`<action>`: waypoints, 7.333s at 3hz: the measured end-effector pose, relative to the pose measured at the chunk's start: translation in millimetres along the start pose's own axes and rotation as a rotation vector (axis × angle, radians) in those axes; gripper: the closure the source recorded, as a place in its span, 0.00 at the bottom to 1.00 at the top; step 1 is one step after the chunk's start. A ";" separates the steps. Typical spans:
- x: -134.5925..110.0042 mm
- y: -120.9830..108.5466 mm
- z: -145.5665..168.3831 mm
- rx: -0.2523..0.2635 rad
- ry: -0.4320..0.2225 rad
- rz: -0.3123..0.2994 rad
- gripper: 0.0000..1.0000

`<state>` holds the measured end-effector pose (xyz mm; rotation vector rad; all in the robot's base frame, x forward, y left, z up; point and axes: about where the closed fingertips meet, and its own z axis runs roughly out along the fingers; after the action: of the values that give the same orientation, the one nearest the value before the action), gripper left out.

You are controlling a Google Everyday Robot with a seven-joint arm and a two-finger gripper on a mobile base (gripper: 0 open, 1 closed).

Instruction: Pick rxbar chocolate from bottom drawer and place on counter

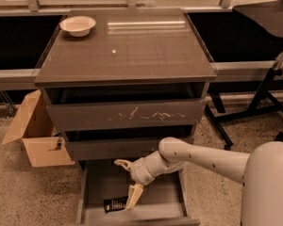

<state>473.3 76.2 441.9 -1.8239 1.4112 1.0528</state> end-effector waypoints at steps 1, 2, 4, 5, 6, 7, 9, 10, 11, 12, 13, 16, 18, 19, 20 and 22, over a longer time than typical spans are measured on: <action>0.0 0.0 0.0 0.000 0.000 0.000 0.00; 20.5 -3.3 14.8 -0.024 -0.023 0.036 0.00; 90.2 -12.3 65.3 -0.075 -0.020 0.105 0.00; 132.3 -18.9 100.9 -0.092 0.091 0.120 0.00; 155.1 -23.7 120.6 -0.101 0.146 0.127 0.00; 178.2 -31.9 138.8 -0.096 0.192 0.120 0.00; 195.1 -45.7 150.2 -0.070 0.210 0.099 0.00; 206.3 -45.2 156.5 -0.060 0.234 0.107 0.00; 227.7 -43.6 160.5 -0.038 0.238 0.111 0.00; 242.7 -42.9 156.4 0.003 0.235 0.105 0.00; 245.2 -43.3 153.7 0.018 0.241 0.101 0.00; 237.6 -44.1 149.2 0.025 0.248 0.095 0.02; 232.4 -50.4 130.8 0.047 0.180 0.059 0.00; 232.5 -50.2 131.5 0.047 0.181 0.059 0.00; 239.3 -53.3 139.5 0.070 0.185 0.068 0.00; 252.3 -65.5 156.1 0.097 0.190 0.076 0.00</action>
Offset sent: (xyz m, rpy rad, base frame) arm 0.0063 0.0020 -0.0376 0.0276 0.0807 -0.0114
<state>531.8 98.5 144.6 -1.8516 1.6254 0.8499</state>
